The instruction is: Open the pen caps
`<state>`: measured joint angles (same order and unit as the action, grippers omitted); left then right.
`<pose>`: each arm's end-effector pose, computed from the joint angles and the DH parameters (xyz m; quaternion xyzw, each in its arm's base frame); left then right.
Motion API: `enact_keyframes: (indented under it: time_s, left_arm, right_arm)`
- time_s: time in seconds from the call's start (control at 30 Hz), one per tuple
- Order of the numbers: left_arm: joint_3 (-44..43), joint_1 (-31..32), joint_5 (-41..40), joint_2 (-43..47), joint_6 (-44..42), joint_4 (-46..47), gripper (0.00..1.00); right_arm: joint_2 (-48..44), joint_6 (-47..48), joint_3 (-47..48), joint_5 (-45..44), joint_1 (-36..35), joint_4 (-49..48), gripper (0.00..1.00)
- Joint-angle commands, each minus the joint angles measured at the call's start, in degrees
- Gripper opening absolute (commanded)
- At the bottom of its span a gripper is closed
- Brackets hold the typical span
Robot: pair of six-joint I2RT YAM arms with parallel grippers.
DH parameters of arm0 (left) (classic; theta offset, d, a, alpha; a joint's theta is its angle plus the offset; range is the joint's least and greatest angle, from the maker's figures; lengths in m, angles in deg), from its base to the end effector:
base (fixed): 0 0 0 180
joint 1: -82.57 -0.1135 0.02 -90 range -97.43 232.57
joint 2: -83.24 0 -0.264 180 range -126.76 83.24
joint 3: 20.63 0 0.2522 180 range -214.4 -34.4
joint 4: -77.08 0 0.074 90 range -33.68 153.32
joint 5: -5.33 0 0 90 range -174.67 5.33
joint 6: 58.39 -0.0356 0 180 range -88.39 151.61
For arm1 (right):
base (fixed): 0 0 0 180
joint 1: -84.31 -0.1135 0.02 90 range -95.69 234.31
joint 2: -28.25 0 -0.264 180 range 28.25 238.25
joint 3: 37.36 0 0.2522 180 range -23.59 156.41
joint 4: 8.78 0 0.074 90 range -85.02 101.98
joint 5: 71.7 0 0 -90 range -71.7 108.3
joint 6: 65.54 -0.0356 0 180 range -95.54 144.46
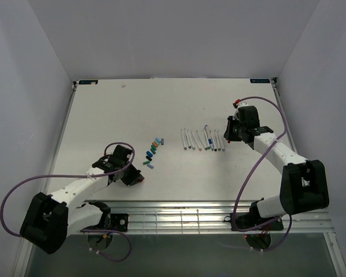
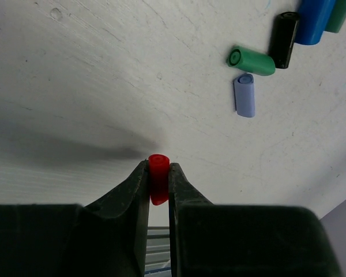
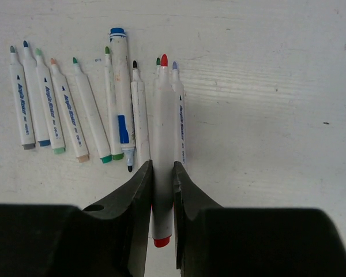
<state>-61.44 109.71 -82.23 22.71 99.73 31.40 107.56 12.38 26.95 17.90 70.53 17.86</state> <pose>0.1534 -0.0803 0.1586 -0.3377 0.9166 -0.1714 0.1282 0.2881 0.0704 0.2348 -0.0121 0.9122 0.0885 0.3999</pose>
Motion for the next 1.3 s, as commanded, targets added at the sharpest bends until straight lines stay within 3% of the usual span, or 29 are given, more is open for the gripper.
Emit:
enact_keyframes:
  time_s: [0.0, 0.13, 0.53, 1.03, 1.27]
  left_arm:
    - [-1.0, 0.2, 0.5, -3.3, 3.8, 4.7, 0.00]
    - [-1.3, 0.4, 0.7, -6.7, 4.0, 7.3, 0.01]
    - [-4.2, 0.4, -0.7, -14.9, 2.5, 9.7, 0.26]
    - [-2.7, 0.4, 0.0, -13.4, 2.5, 9.2, 0.51]
    - [-2.4, 0.3, 2.0, -8.4, 1.6, 8.8, 0.52]
  right_arm:
    - [2.4, -0.5, -0.4, 4.9, 1.3, -5.0, 0.08]
    - [4.4, -1.2, -0.5, 8.6, 2.4, -7.0, 0.08]
    - [6.5, -0.8, -0.4, 10.7, 4.0, -9.4, 0.08]
    - [11.1, 0.0, 0.3, 11.8, 5.7, -11.1, 0.08]
    - [12.4, 1.4, -0.4, 10.7, 6.5, -11.0, 0.08]
